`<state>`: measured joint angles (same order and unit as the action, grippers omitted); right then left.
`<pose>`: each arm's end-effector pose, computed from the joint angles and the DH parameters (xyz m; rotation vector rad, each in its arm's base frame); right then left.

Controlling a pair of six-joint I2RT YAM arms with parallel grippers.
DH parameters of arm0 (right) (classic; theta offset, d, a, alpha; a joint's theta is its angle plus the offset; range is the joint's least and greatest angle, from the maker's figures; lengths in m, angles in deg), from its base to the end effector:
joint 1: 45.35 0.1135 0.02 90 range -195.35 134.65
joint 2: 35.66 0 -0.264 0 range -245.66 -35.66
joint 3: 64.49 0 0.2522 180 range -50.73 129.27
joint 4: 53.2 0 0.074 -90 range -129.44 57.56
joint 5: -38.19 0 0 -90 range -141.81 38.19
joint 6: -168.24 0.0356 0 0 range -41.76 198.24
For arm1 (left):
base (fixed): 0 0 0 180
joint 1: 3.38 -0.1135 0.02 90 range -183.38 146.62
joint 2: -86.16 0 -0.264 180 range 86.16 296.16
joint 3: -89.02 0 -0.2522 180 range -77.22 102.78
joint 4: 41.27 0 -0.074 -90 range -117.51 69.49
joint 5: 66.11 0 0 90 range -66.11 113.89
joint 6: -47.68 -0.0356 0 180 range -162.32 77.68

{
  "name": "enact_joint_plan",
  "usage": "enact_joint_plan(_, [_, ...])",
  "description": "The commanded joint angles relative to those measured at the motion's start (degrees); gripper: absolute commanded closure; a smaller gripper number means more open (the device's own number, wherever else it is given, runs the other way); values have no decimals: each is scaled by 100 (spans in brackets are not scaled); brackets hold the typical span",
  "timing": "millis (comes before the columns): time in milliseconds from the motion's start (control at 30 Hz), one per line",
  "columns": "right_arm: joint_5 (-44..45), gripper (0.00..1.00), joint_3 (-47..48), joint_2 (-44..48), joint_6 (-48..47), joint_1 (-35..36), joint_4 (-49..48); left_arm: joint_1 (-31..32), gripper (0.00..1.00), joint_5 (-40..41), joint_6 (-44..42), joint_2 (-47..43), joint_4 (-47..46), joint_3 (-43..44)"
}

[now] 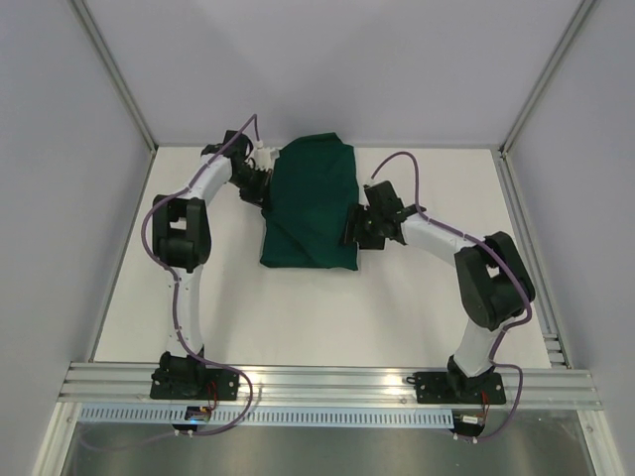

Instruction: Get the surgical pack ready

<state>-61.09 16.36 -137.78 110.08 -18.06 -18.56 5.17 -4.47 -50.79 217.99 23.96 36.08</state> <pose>0.3276 0.1755 0.1897 0.0392 2.6417 0.5860 0.4755 -0.0886 0.1903 0.5215 2.6678 -0.6865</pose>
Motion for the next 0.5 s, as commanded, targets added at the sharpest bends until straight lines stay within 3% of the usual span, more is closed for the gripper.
enact_joint_plan(0, [-302, 36, -82, -132, -37, -22, -269, -82, 95, 454, -173, 88, 241, -88])
enact_joint_plan(300, [-434, 51, -214, -167, -37, -22, -322, -82, 72, 384, -181, -122, 250, -150])
enact_joint_plan(467, [-470, 52, -161, -97, -90, -22, -252, -91, 58, 428, -190, -490, 250, -141])
